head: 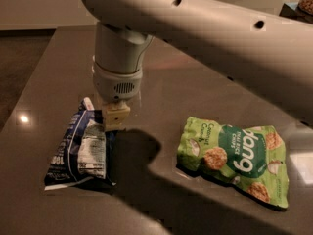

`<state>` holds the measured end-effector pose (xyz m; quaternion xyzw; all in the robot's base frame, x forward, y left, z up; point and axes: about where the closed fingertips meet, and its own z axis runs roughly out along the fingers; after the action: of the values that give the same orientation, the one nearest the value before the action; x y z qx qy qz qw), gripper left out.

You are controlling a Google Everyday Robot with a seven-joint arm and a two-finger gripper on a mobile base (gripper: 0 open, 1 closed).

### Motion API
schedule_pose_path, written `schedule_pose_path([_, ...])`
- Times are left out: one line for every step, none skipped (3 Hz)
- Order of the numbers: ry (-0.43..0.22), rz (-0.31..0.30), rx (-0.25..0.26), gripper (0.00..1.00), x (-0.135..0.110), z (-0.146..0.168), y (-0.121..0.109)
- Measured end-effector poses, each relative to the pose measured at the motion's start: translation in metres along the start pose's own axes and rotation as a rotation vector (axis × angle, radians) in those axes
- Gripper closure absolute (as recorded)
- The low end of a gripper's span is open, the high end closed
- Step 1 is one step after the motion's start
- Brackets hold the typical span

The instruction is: Move blue chip bag near green rice chip bag

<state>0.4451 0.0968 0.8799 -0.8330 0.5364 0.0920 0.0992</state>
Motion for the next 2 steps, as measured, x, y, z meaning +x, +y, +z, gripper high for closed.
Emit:
schedule_pose_path([0.045,0.015,0.014,1.00,0.019,-0.034,-0.004])
schedule_pose_path([0.063,0.055,0.004,1.00,0.050,-0.058,-0.007])
